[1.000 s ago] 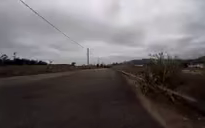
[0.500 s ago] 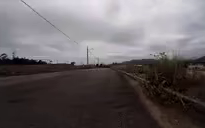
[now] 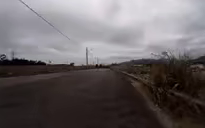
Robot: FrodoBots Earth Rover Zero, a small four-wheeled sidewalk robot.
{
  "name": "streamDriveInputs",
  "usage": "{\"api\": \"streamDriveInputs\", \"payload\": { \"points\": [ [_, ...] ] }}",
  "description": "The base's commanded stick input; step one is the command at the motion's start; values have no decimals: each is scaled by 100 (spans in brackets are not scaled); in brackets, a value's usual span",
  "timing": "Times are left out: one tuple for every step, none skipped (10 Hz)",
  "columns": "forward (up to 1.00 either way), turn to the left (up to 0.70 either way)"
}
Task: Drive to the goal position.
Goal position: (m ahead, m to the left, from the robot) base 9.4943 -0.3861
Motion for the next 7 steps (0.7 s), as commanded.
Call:
{"api": "streamDriveInputs", "payload": {
  "points": [
    [70,0],
    [70,0],
    [70,0],
    [70,0],
    [70,0],
    [70,0],
    [70,0]
  ]
}}
